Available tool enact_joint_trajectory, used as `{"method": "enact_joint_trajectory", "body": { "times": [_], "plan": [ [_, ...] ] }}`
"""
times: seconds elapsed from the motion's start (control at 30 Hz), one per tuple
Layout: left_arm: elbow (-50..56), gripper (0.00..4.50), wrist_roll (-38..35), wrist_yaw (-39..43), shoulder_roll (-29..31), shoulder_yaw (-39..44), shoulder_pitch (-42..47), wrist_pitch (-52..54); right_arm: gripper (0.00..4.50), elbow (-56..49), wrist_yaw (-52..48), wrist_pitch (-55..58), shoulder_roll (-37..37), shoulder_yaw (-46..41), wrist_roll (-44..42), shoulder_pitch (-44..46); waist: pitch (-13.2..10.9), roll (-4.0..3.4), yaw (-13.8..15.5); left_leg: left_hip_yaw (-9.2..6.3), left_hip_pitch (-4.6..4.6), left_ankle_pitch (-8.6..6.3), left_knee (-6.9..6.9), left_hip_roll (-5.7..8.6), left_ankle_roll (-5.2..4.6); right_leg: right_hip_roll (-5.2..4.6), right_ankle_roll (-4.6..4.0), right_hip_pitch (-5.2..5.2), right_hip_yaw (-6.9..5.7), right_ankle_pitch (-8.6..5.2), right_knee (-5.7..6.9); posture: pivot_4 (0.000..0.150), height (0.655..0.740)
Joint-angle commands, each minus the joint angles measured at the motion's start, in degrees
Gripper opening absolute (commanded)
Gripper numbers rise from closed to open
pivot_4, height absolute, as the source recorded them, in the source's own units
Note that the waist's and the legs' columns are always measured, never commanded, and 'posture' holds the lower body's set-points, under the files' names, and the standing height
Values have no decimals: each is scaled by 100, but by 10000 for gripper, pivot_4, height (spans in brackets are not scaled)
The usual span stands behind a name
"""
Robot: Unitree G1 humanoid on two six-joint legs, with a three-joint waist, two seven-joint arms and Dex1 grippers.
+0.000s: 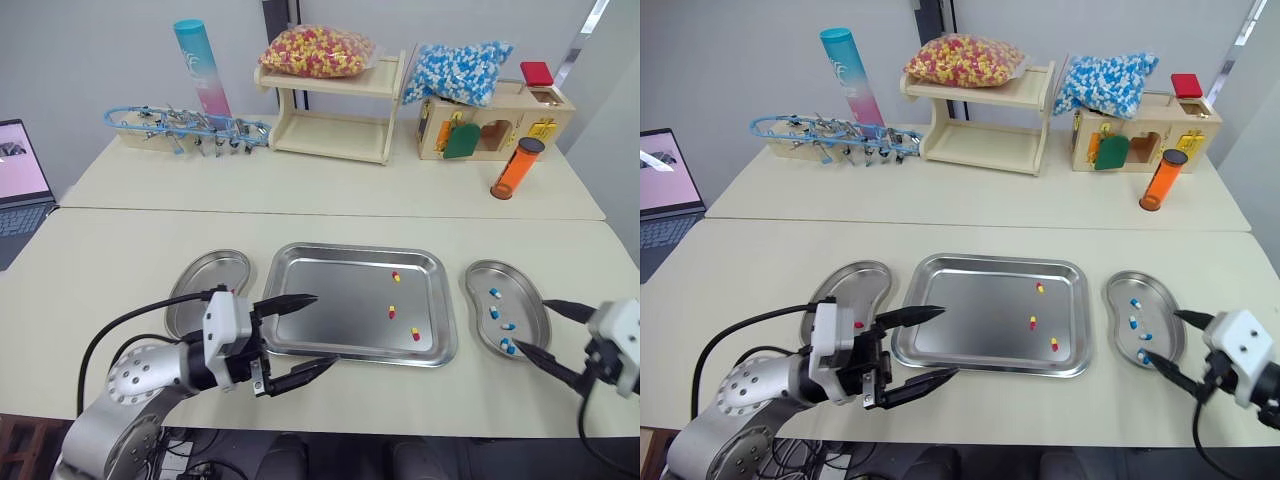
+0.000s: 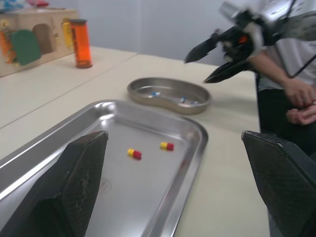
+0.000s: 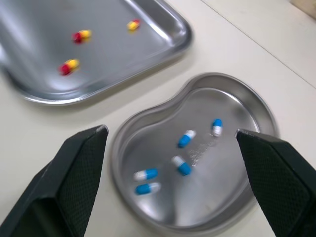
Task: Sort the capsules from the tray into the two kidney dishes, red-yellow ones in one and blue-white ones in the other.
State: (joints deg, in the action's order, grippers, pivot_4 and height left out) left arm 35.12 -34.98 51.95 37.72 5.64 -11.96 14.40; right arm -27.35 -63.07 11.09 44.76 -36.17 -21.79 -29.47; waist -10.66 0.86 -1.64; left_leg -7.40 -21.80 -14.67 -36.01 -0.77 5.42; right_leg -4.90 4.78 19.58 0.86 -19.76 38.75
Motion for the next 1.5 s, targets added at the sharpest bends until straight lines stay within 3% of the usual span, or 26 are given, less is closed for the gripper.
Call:
{"method": "enact_joint_trajectory", "body": {
  "times": [0.03, 0.23, 0.47, 0.77, 1.5],
  "plan": [
    [59, 45000, 166, -309, -186, 481, -460, -272, 43765, -78, -386, -534, -61, -163, -235, -165, 0, 1, -19, 3, 1, 0, 0, 0, 0, 0, 1, -1, 4, 1, 0, 1500, 7400],
    [-211, 45000, 339, -1106, -811, 1438, -1427, -434, 43765, -117, -31, -290, -163, -133, -347, -121, 0, 2, -9, 6, 17, 0, -1, -1, 0, -2, 0, -19, 6, 0, -2, 1500, 7400],
    [-928, 45000, 432, -1980, -1317, 2734, -1958, -540, 43765, 455, -81, -146, 178, -331, -338, 51, 0, 11, 20, 1, 9, 0, -2, 2, 0, -2, 1, -20, 1, 1, -15, 1500, 7400],
    [-2112, 45000, 415, -1233, -877, 3254, -2027, -811, 44433, 1155, -171, -275, 332, -466, -93, -49, 0, 16, 27, -3, 6, -1, 0, 2, 1, -2, 0, -19, -7, 0, -21, 1500, 7400],
    [-2499, 45000, 457, -729, -545, 3624, -1992, -953, 44433, 2474, -306, -1223, 464, 27, 212, 714, 3, 17, -9, 2, 9, -1, 1, 1, 1, -3, 1, -20, 0, 1, -19, 1500, 7400]
  ]
}}
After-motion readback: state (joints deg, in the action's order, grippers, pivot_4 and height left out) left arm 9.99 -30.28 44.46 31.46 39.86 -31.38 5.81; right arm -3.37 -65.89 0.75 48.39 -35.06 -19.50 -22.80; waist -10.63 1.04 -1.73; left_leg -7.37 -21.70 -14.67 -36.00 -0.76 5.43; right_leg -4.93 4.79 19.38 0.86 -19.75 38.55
